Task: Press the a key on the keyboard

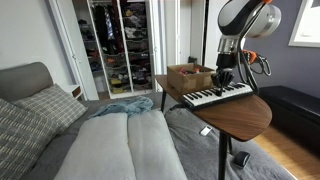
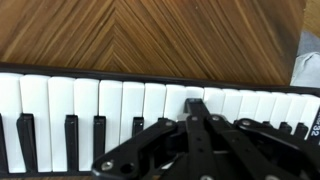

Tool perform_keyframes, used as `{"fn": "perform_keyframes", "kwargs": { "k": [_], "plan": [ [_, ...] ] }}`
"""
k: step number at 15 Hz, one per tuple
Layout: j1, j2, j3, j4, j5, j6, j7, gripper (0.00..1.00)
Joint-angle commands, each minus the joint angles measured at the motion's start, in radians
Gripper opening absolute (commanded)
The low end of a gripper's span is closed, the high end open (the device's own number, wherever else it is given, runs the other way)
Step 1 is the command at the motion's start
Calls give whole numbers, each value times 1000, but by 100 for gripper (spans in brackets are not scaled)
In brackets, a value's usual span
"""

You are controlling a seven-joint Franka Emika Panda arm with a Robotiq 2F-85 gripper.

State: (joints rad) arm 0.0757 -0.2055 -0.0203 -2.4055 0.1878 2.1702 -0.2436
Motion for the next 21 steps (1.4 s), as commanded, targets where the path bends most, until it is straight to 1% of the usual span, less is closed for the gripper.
{"fn": "perform_keyframes", "kwargs": {
  "k": [1, 11, 13, 14, 15, 21],
  "plan": [
    [-6, 7, 12, -2, -3, 21, 20, 0],
    [-12, -90, 14, 18, -31, -20, 58, 1],
    [-14, -112, 14, 21, -39, -24, 67, 14],
    [-16, -121, 14, 22, -45, -24, 72, 31],
    [-17, -131, 15, 22, -50, -25, 80, 40],
    [-19, -184, 15, 35, -80, -62, 109, 80]
  ]
}}
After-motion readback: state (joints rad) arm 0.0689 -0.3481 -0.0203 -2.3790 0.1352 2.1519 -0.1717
